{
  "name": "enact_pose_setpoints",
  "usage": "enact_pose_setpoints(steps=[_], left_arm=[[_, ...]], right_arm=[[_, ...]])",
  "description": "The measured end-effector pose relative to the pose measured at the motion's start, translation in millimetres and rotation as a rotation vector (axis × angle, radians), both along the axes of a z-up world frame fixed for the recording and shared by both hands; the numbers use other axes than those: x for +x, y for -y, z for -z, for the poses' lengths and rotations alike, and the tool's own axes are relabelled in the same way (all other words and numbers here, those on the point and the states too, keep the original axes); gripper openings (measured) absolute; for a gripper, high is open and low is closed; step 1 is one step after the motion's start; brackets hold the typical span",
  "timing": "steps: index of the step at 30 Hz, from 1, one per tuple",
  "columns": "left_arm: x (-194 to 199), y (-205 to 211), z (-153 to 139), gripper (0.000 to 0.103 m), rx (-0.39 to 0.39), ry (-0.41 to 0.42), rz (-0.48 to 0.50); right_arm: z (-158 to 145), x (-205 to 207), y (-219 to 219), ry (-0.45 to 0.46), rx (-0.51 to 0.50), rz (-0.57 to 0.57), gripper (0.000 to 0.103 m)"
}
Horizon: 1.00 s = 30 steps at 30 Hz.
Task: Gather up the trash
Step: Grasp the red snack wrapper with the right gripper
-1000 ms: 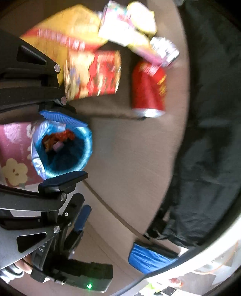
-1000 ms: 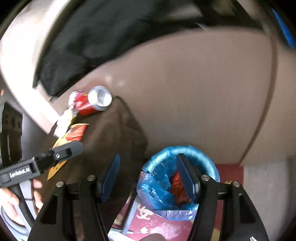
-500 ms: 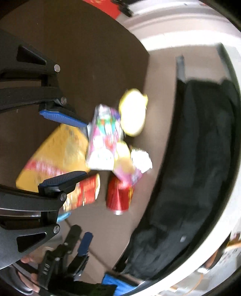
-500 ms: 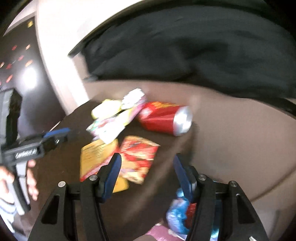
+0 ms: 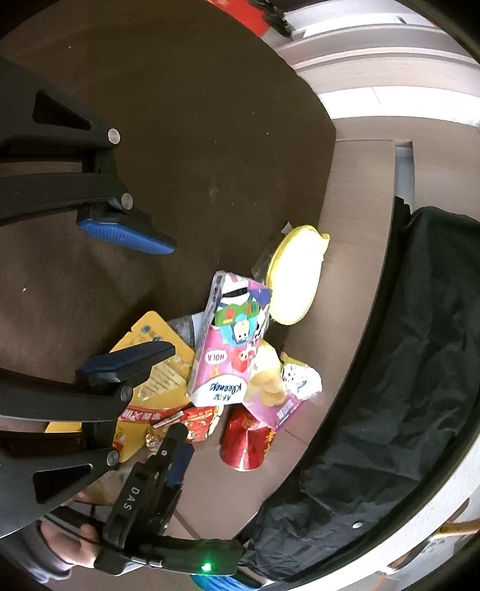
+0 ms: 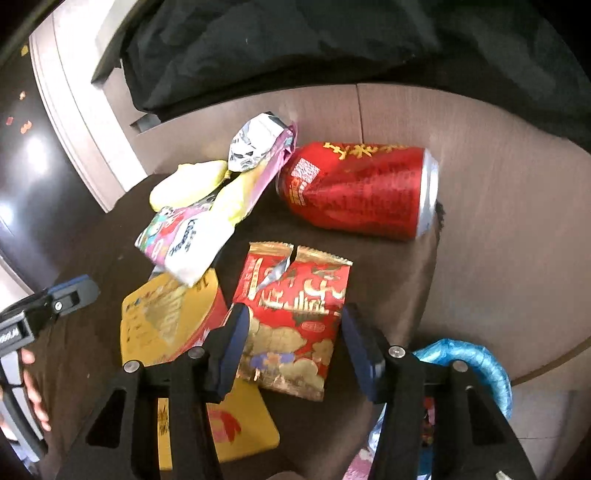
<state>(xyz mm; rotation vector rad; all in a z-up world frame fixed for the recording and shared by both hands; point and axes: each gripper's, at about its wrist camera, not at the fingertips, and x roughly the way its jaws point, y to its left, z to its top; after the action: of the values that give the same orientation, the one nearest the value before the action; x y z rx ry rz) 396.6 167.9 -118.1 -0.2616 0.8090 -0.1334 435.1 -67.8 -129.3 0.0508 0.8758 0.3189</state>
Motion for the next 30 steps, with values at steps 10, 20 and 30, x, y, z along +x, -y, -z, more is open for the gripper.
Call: enact_pose_setpoints(steps=[10,20,30], left_arm=[[13.1,11.0,-2.3,0.050,0.000,0.006,0.045],[-1.9,31.3,-2.4,0.050,-0.035,-0.024,0.089],[-14.6,5.8,-0.1,0.050,-0.002,-0.032,0.018]], right_arm=[[-0.1,6.2,-13.4,-0.026,-0.063,-0.063,0.004],[-19.7,-24.5,12.7,0.028,0.080,-0.092,0.008],[-0.3,-1.5,-0.6,-0.082,0.151,-0.009,0.048]])
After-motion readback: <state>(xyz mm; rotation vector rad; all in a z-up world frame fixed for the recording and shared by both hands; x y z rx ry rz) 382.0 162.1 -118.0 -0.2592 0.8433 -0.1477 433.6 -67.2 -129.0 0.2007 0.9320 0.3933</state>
